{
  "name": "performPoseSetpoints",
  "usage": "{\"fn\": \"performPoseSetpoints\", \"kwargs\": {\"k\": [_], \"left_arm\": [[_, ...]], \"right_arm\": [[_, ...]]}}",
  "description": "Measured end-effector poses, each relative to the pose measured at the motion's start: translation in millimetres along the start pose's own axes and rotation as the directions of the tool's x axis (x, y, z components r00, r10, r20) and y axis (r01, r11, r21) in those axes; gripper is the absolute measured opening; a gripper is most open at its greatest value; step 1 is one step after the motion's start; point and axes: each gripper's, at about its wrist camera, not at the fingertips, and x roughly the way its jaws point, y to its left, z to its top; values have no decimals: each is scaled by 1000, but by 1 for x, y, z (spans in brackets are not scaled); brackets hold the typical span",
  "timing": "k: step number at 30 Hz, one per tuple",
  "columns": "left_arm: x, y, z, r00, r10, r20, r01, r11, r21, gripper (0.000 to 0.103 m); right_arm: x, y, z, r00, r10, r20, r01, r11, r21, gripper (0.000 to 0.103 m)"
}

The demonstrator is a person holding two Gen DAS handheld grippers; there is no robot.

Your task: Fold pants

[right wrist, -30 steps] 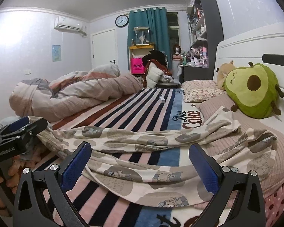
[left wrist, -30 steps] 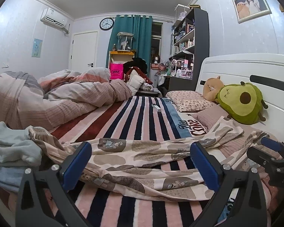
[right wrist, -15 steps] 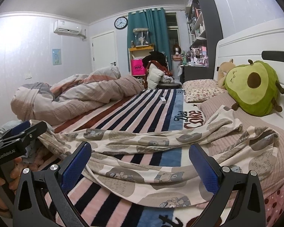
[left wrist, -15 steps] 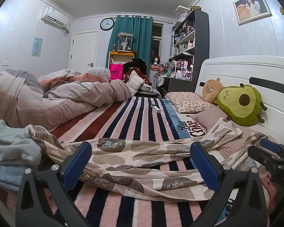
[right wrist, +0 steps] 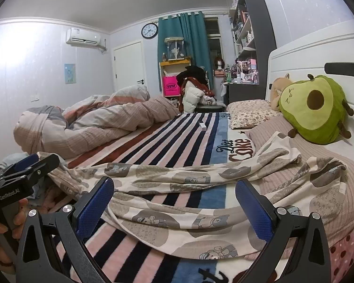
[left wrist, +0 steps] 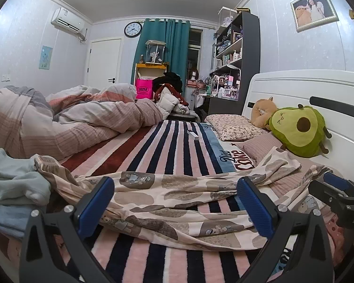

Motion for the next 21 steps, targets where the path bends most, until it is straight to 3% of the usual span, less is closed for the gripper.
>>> {"fn": "performPoseSetpoints", "kwargs": {"k": [21], "left_arm": [[0,-2,-2,1000,-4,-5,4,1000,-2,102]], "right_arm": [[-1,-3,-1,1000,1,2,-1,1000,1,103]]}}
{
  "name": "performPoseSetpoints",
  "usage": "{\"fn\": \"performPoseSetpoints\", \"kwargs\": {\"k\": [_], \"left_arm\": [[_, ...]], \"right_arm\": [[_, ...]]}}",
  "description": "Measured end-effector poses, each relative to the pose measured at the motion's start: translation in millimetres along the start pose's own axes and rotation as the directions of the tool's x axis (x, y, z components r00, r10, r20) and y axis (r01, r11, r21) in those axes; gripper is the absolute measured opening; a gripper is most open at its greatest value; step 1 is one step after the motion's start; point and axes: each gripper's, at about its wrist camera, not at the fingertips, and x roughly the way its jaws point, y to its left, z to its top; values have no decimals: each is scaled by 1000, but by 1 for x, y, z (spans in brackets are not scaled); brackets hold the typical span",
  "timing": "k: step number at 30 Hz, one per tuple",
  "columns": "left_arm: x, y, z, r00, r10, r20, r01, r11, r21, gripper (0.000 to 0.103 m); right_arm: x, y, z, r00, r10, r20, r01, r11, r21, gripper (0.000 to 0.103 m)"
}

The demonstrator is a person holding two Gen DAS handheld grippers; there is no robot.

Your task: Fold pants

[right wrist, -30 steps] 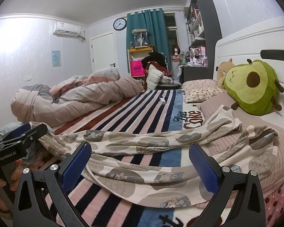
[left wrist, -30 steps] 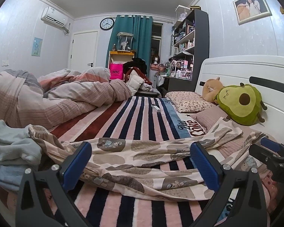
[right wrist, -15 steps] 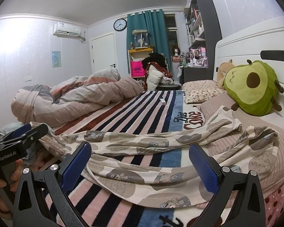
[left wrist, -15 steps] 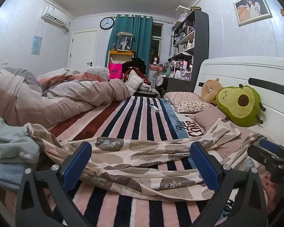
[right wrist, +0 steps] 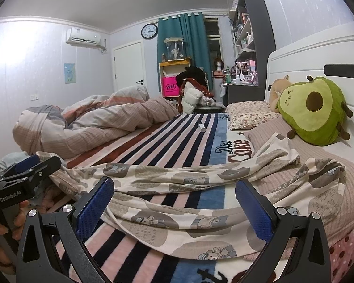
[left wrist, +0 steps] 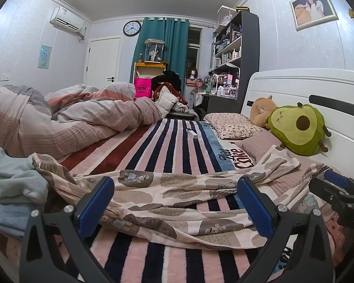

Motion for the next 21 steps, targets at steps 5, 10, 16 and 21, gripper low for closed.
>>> {"fn": "performPoseSetpoints", "kwargs": {"k": [5,10,16,21], "left_arm": [[2,1,-2,1000,2,-3,-2,1000,3,102],[3,1,-2,1000,9,-6,-8,1000,9,102],[17,5,-7,997,62,-51,-60,997,40,102],[51,30,-28,985,92,-143,-88,996,33,102]], "right_arm": [[0,-1,0,1000,1,0,-1,1000,0,103],[-3,-14,3,999,52,0,-52,997,57,103],[-6,-50,-8,1000,-8,-19,9,998,55,102],[17,-112,-52,977,-109,-186,136,981,140,99]]}}
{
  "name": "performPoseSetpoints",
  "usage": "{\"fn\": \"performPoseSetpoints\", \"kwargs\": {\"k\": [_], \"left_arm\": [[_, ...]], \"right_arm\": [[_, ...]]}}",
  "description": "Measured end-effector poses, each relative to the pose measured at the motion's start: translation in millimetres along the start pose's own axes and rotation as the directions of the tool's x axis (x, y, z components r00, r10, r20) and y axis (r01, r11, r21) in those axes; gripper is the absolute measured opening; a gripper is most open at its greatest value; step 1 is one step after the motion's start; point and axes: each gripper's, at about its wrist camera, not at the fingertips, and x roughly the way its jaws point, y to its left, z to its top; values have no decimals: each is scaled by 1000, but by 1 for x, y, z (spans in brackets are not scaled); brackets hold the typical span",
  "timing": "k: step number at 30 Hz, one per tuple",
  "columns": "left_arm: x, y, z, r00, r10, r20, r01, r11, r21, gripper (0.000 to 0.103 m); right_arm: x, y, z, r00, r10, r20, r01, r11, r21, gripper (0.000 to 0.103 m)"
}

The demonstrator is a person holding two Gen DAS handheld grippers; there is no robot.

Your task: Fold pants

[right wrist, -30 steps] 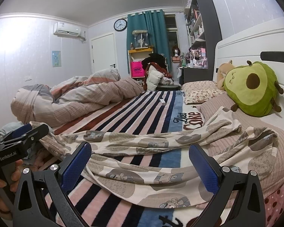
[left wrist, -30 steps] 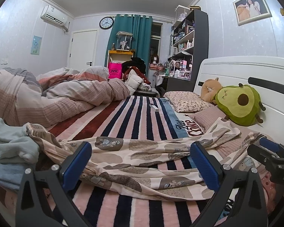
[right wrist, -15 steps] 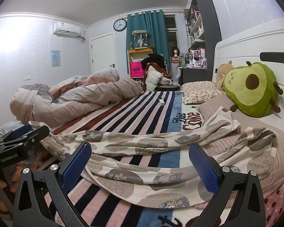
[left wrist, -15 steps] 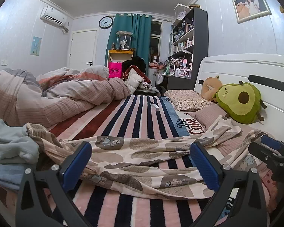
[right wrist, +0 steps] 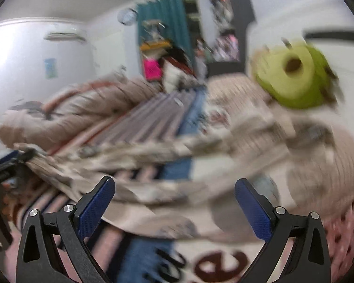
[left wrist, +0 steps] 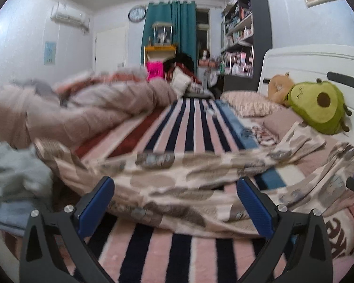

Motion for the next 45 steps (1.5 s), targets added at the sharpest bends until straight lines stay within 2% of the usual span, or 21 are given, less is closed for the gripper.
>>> {"fn": "performPoseSetpoints", "kwargs": {"k": [2,4,6,9,15,17,19,23,28,29,31,33,35,37,38,40,44,45], "left_arm": [[20,14,-12,998,-6,-64,4,999,-32,102],[40,25,-25,991,7,-135,-13,999,-47,102],[59,38,-40,979,2,-205,-20,996,-89,102],[73,55,-53,971,-30,-236,-12,984,-176,102],[77,74,-50,978,-81,-194,27,964,-264,102],[77,77,-47,977,-80,-199,23,962,-272,102],[79,79,-45,976,-78,-202,20,961,-276,102],[89,76,-45,975,-95,-203,31,954,-299,102],[98,77,-44,973,-120,-198,52,948,-315,102],[99,77,-43,973,-120,-197,52,946,-319,101],[98,78,-42,975,-117,-190,50,945,-324,96],[98,81,-39,977,-115,-181,50,942,-331,96],[102,86,-37,978,-114,-174,47,936,-349,95],[107,92,-38,978,-95,-186,20,928,-372,86],[108,94,-39,978,-86,-189,9,927,-375,80],[109,98,-41,978,-65,-198,-14,926,-377,77],[107,99,-41,980,-49,-195,-26,930,-366,53],[106,97,-40,981,-51,-188,-21,932,-361,53]], "right_arm": [[15,-33,-16,996,-64,-66,69,996,63,87],[26,-60,-28,991,-79,-111,93,988,122,83],[33,-81,-39,990,-42,-132,66,981,182,82],[36,-99,-42,993,10,-119,20,968,249,77],[36,-106,-33,996,24,-82,-1,962,273,76],[31,-100,-33,996,42,-83,-19,967,254,75],[29,-94,-32,995,29,-94,-7,976,219,68],[29,-89,-30,996,58,-65,-40,968,248,67],[34,-85,-24,998,38,-44,-26,970,242,66],[33,-84,-23,999,38,-30,-30,970,240,64],[30,-81,-17,1000,28,-4,-27,975,221,51],[34,-79,-12,1000,7,-9,-5,978,207,50],[41,-84,-10,1000,-13,-21,18,974,224,43],[43,-85,-9,999,-37,-26,42,974,222,16],[44,-85,-9,998,-55,-26,60,975,214,12],[42,-86,-9,998,-55,-14,56,975,215,7],[34,-86,-4,998,-65,15,61,979,192,4],[33,-85,-2,998,-65,20,60,981,185,4]]}}
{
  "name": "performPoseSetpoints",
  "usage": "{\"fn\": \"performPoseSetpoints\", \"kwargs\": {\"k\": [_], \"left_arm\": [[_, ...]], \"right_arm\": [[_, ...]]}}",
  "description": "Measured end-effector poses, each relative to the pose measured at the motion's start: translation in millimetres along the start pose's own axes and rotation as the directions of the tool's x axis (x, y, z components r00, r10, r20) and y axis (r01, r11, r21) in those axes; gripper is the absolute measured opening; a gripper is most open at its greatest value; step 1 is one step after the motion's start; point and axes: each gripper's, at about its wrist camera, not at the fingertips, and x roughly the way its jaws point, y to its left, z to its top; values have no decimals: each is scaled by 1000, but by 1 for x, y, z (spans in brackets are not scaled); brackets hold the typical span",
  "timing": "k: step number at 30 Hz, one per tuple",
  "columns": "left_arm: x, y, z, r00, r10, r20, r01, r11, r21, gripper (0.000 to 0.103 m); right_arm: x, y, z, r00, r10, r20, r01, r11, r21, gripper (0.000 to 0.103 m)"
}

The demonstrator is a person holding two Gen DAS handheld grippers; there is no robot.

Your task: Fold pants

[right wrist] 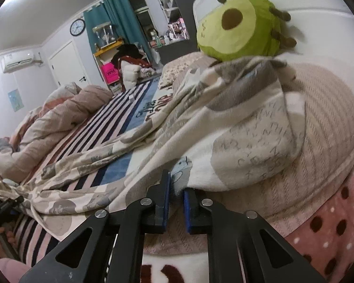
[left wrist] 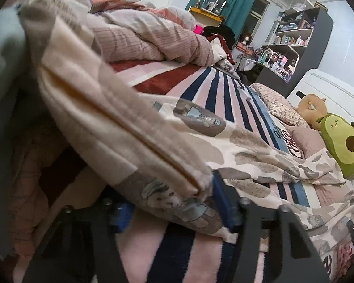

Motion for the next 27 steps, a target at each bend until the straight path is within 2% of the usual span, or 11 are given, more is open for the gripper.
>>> {"fn": "performPoseSetpoints", "kwargs": {"k": [2,6,9,10,11,12,15,17,20,22,27], "left_arm": [[-1,-5,4,1000,-2,0,2,1000,10,54],[3,-10,19,997,83,2,-83,997,-6,76],[12,-5,31,984,178,-2,-178,983,-38,75],[11,-2,32,979,204,3,-204,978,-36,74],[9,0,31,973,229,7,-229,973,-28,65],[7,3,29,973,233,1,-233,972,-13,55],[-3,10,16,975,221,-30,-220,975,22,38],[-15,17,7,975,221,-36,-221,975,20,35],[-32,25,-2,973,230,-34,-229,973,34,17],[-38,28,-4,983,183,-31,-182,983,34,11],[-49,17,-1,992,128,-5,-128,989,71,7]], "right_arm": [[-1,4,4,1000,10,2,-10,1000,-12,4],[4,10,4,1000,15,-7,-15,999,-32,4],[10,12,1,999,29,-21,-29,999,-28,4],[11,12,0,999,32,-24,-33,999,-25,4],[12,11,-2,999,35,-27,-35,999,-20,4],[12,11,-3,999,37,-29,-37,999,-16,4],[12,8,-4,999,33,-34,-33,999,-12,4],[10,7,-4,999,24,-32,-24,1000,-15,4],[8,5,-3,1000,8,-28,-8,1000,-17,4],[8,4,-3,999,20,-31,-21,1000,-11,4],[7,5,2,998,50,-27,-51,999,-14,3]]}}
